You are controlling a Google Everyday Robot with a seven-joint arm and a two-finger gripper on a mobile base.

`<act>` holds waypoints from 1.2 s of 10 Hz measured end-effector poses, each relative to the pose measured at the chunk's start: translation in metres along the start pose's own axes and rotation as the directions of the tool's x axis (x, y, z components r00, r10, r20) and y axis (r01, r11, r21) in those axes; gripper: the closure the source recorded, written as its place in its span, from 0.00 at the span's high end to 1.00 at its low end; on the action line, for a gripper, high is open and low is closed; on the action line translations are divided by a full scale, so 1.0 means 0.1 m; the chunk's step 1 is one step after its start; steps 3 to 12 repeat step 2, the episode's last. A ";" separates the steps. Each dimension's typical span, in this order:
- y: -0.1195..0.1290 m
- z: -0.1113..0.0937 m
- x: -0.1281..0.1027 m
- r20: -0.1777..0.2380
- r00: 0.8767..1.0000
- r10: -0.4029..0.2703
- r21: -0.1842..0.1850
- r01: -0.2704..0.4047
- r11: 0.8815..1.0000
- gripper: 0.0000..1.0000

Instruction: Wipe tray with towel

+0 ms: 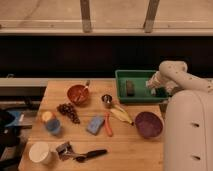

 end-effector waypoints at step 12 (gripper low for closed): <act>0.07 0.07 -0.14 -0.014 1.000 0.001 -0.024 -0.001 1.000 0.00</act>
